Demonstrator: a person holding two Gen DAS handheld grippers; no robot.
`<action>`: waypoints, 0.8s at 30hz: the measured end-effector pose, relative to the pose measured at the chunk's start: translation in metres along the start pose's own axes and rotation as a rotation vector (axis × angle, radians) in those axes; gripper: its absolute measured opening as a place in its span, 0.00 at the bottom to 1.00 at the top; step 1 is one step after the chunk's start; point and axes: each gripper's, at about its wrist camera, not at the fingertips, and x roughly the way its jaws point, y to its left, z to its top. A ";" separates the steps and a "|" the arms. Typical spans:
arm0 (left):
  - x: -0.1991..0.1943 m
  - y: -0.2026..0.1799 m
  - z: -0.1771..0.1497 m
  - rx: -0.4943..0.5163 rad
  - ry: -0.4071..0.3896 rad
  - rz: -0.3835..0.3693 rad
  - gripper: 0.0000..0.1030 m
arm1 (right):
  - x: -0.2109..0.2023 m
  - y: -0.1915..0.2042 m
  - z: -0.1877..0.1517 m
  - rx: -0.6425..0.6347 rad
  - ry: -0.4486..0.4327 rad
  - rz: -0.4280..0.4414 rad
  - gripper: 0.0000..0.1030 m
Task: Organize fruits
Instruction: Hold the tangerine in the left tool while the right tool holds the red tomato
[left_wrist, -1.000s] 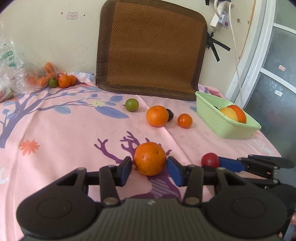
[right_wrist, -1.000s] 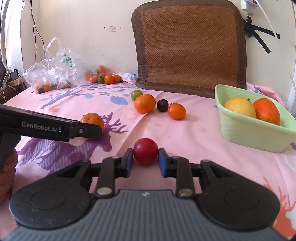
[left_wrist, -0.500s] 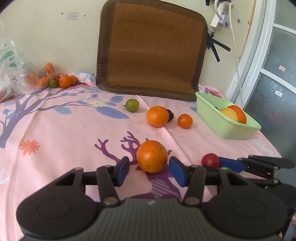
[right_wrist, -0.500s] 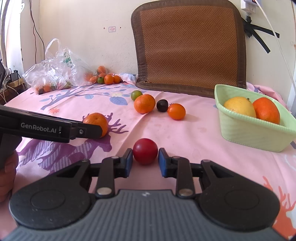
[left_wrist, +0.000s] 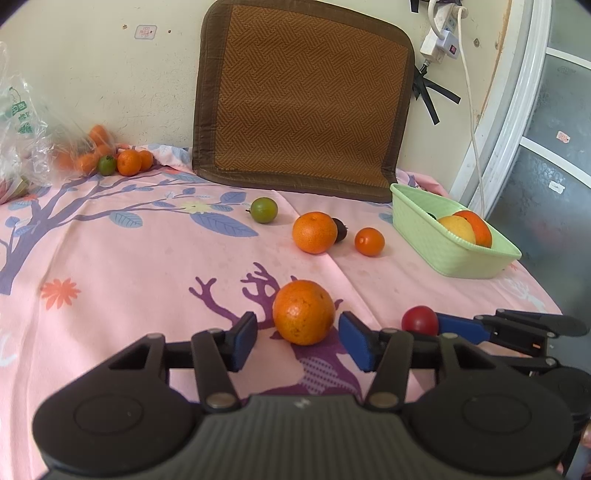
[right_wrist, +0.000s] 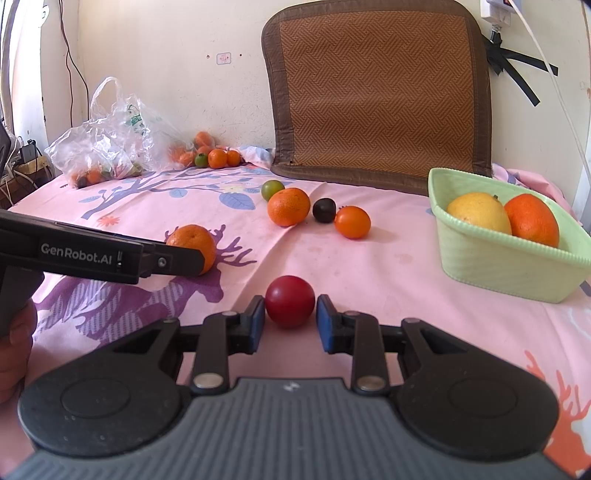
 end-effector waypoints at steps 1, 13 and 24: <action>0.000 0.000 0.000 0.000 0.000 0.000 0.49 | 0.000 0.000 0.000 -0.001 0.000 0.000 0.32; 0.000 0.000 0.000 -0.001 -0.003 -0.001 0.51 | 0.000 0.000 0.000 0.000 0.000 0.000 0.33; -0.003 -0.001 -0.001 -0.004 -0.015 -0.005 0.52 | 0.000 0.000 -0.001 0.001 0.000 0.000 0.33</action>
